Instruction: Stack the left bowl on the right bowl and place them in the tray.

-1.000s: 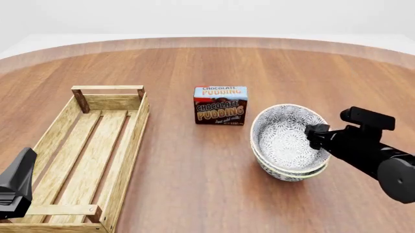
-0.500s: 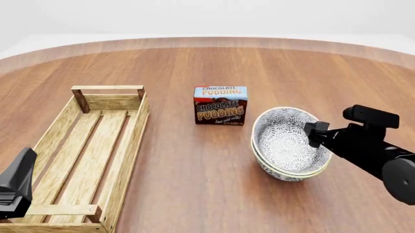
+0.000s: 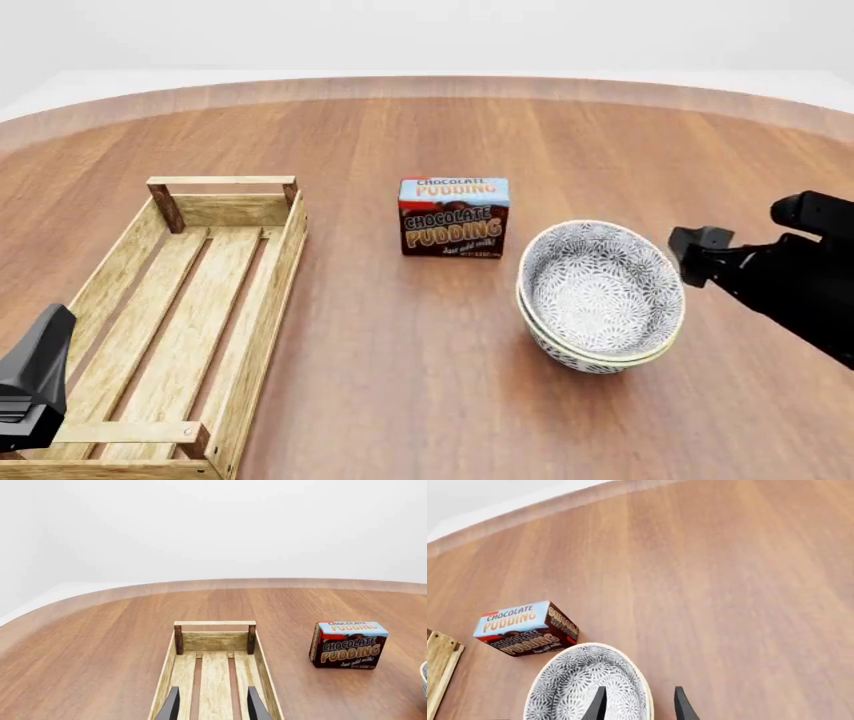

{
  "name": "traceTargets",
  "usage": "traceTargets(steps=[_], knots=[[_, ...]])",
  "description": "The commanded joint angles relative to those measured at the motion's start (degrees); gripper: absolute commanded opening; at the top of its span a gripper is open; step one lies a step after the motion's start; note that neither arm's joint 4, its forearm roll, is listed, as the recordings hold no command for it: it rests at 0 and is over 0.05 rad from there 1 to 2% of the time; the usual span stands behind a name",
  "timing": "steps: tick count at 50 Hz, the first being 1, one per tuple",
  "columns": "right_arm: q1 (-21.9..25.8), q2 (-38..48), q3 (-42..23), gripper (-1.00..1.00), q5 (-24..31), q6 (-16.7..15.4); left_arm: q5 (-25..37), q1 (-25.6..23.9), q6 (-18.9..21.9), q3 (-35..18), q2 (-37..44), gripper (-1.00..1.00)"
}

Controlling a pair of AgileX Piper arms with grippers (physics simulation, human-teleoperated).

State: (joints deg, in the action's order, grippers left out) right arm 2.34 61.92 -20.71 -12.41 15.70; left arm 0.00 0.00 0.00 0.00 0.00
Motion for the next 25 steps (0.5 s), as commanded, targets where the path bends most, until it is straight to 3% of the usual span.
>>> traceTargets(steps=[1, 11, 25], knots=[[-0.09, 2.62, 3.99, 1.0, -5.46, 1.77, 0.0, 0.0, 0.0, 0.0, 0.0, 1.0], [0.82, 14.59, 7.89, 1.0, -18.74, 4.42, 0.0, 0.0, 0.0, 0.0, 0.0, 1.0], [1.43, 22.5, 9.45, 1.0, -26.77, 6.05, 0.0, 0.0, 0.0, 0.0, 0.0, 1.0]])
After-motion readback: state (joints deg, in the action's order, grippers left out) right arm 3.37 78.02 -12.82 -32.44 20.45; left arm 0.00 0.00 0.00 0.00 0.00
